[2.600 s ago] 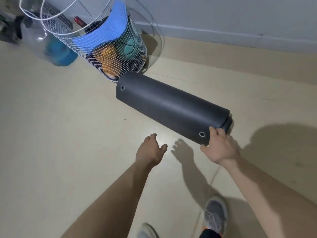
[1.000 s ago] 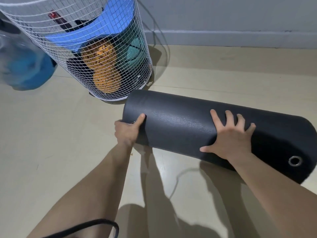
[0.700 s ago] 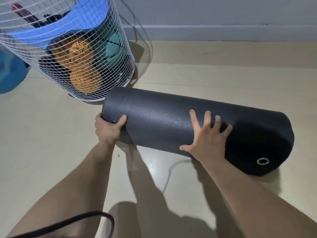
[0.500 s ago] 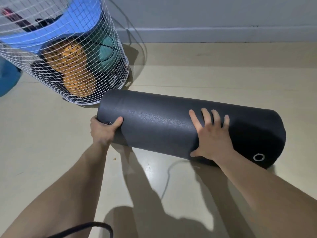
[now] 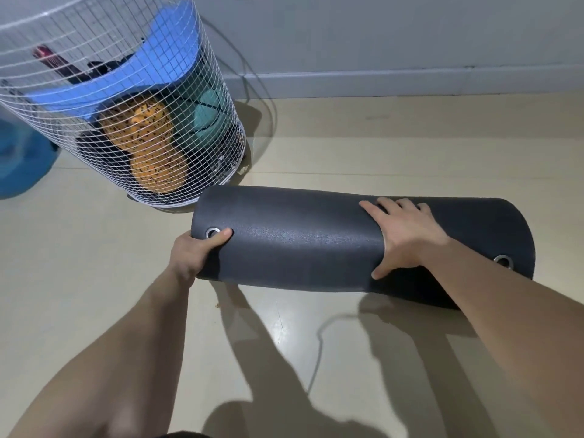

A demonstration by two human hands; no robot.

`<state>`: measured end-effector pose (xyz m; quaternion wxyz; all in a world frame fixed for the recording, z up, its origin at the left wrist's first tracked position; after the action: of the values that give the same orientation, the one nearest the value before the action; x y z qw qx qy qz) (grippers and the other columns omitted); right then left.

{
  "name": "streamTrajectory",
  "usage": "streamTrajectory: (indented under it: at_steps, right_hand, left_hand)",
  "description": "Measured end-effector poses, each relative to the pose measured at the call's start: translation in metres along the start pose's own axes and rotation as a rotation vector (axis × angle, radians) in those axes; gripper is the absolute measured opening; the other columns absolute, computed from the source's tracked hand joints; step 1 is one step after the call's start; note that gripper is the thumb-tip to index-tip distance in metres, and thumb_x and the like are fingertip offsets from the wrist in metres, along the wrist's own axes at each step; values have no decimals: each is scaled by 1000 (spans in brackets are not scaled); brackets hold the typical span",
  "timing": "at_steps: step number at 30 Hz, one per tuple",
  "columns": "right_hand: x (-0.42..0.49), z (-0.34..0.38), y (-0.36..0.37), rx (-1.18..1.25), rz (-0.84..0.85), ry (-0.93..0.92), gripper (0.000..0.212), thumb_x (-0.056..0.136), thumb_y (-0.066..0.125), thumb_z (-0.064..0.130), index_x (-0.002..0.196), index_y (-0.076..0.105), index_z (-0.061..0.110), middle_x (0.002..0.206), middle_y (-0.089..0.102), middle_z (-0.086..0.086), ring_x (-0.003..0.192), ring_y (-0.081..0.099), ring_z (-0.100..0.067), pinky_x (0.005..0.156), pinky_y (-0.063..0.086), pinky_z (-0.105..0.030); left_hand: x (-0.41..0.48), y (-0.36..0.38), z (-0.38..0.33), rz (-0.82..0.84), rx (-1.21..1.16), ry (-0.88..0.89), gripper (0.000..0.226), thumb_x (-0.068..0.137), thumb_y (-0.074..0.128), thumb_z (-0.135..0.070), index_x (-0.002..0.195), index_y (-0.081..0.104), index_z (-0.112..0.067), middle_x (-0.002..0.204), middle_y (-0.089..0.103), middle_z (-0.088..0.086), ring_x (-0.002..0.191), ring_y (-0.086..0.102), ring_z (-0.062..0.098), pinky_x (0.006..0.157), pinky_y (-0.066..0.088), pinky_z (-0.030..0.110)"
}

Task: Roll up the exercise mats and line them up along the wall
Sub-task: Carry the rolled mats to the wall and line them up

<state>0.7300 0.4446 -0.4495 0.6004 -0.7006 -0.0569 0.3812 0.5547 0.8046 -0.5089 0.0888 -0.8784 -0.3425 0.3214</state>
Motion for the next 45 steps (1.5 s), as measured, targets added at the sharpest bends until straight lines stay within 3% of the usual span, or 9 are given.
streamTrajectory:
  at_steps: [4, 10, 14, 18, 22, 27, 33, 41, 45]
  right_hand:
    - [-13, 0, -14, 64, 41, -21, 148, 49, 85, 72, 164, 1, 32, 165, 29, 4, 147, 31, -27, 121, 26, -53]
    - [-21, 39, -5, -151, 39, -47, 161, 56, 77, 86, 150, -42, 32, 161, -39, 0, 154, -25, -39, 122, -8, -65]
    - [15, 30, -29, -78, -112, -32, 143, 60, 81, 72, 162, -13, 36, 173, 5, -3, 158, 8, -33, 123, 13, -64]
    - [58, 24, -60, -51, -51, -85, 141, 47, 82, 77, 162, 12, 37, 152, 46, 7, 136, 46, -27, 111, 36, -56]
    - [66, 14, -67, -67, -173, -75, 139, 47, 78, 86, 162, 19, 35, 161, 38, 2, 145, 36, -29, 122, 18, -59]
    - [24, -19, -44, -28, -703, 55, 107, 61, 75, 83, 128, 51, 3, 128, 47, -21, 119, 42, -39, 115, 31, -59]
    - [70, -34, -33, -182, -294, 24, 154, 41, 72, 93, 162, 5, 25, 167, 18, -9, 156, 13, -34, 120, 16, -66]
    - [74, -28, -44, -157, -57, -78, 128, 38, 77, 90, 143, 39, 29, 121, 65, 1, 112, 60, -28, 87, 47, -42]
    - [26, -10, -11, 19, 201, -131, 127, 36, 84, 83, 143, 44, 26, 108, 65, 14, 112, 63, -24, 90, 53, -41]
  left_hand:
    - [-16, -9, -1, 2, 57, -71, 63, 57, 97, -55, 98, 75, -13, 103, 77, 5, 93, 74, 26, 69, 58, 31]
    - [2, -10, -29, -87, 91, -213, 113, 36, 92, -71, 121, 66, -2, 117, 71, 13, 102, 69, 38, 96, 57, 50]
    - [11, -10, -46, -68, -30, -19, 62, 77, 82, -60, 117, 75, -13, 114, 76, 3, 103, 72, 24, 94, 57, 40]
    - [-5, 3, -30, 28, -168, 25, 49, 88, 70, -61, 115, 72, -20, 111, 77, -1, 97, 73, 12, 85, 57, 33]
    - [5, 6, -30, -146, 26, 119, 89, 50, 84, -71, 121, 69, -21, 113, 76, -6, 105, 72, 16, 101, 55, 40]
    - [16, 8, -49, -292, 99, 68, 84, 68, 84, -68, 129, 65, -15, 125, 71, 3, 114, 66, 28, 103, 50, 39]
    - [34, 11, -50, -298, 97, 64, 77, 71, 81, -71, 129, 66, -23, 126, 69, 1, 115, 63, 29, 106, 49, 43]
    - [23, 4, -30, -193, 180, -123, 102, 56, 83, -79, 130, 68, -9, 125, 68, 12, 105, 63, 35, 101, 51, 44]
    - [-26, -12, -25, -167, 568, -315, 98, 74, 73, -78, 137, 58, -5, 136, 60, 21, 109, 56, 37, 96, 45, 44]
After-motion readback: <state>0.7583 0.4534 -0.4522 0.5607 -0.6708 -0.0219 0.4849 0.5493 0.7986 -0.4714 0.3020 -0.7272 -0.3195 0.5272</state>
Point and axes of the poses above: each hand's wrist, its own x-axis towards the middle knuckle, its own y-axis out of the palm, z = x × y, the point moved 8 cm from there along x, towards the middle knuckle
